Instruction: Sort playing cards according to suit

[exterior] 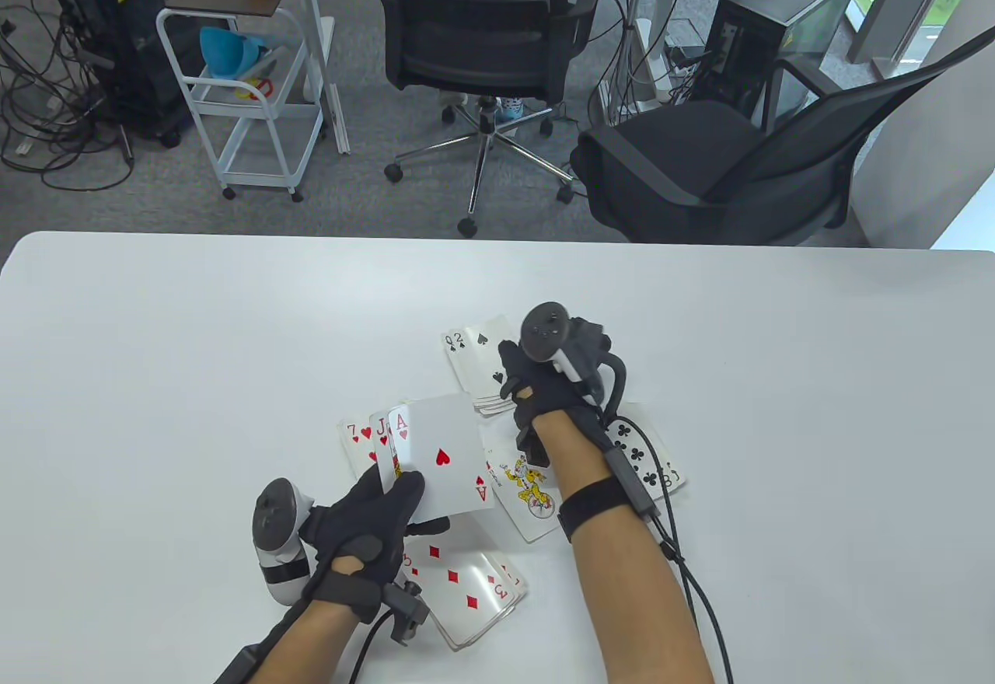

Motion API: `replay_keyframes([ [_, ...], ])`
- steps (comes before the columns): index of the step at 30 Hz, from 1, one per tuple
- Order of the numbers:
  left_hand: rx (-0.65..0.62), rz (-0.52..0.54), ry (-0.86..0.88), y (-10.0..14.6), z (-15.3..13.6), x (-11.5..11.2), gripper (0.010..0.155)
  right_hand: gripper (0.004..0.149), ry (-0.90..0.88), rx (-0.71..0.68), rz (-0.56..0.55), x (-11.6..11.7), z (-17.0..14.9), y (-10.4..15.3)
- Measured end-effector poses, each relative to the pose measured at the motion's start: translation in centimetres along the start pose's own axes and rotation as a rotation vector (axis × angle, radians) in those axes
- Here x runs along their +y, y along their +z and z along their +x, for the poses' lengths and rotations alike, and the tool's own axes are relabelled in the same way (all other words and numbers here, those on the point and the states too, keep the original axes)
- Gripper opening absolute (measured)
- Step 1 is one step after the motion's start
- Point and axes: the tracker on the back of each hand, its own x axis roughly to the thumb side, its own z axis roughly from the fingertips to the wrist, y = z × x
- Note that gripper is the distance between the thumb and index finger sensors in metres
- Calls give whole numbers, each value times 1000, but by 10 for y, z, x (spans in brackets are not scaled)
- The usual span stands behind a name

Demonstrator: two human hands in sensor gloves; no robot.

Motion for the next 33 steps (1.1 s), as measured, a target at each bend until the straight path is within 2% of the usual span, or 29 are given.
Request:
replay_keyframes([
  [2, -1, 0, -6, 0, -1, 1, 50, 43, -129, -79, -36, -24, -6, 29],
  [5, 3, 6, -6, 0, -2, 2, 50, 43, -301, -191, -87, -44, -10, 73],
  [8, 9, 13, -3, 1, -3, 4, 50, 44, -408, -273, -131, -45, -11, 110],
  [11, 14, 20, -9, 1, -3, 5, 50, 44, -383, -395, -130, -33, -5, 138],
  [15, 24, 21, -17, 1, -4, 4, 50, 47, -279, -463, -129, -19, 2, 155],
  [18, 43, 29, -20, 0, -8, 6, 50, 53, -203, -474, -79, -3, 6, 161],
  [22, 73, 17, 0, 0, -11, 6, 50, 59, -139, -431, -56, 8, 10, 165],
  [25, 77, 7, 6, 0, -11, 6, 50, 58, -109, -420, -82, 14, 11, 166],
  [28, 73, -12, 8, 1, -11, 4, 50, 56, -137, -413, -58, 18, 11, 167],
  [33, 80, -17, 11, 0, -14, 2, 50, 48, -128, -428, -88, 18, 13, 169],
])
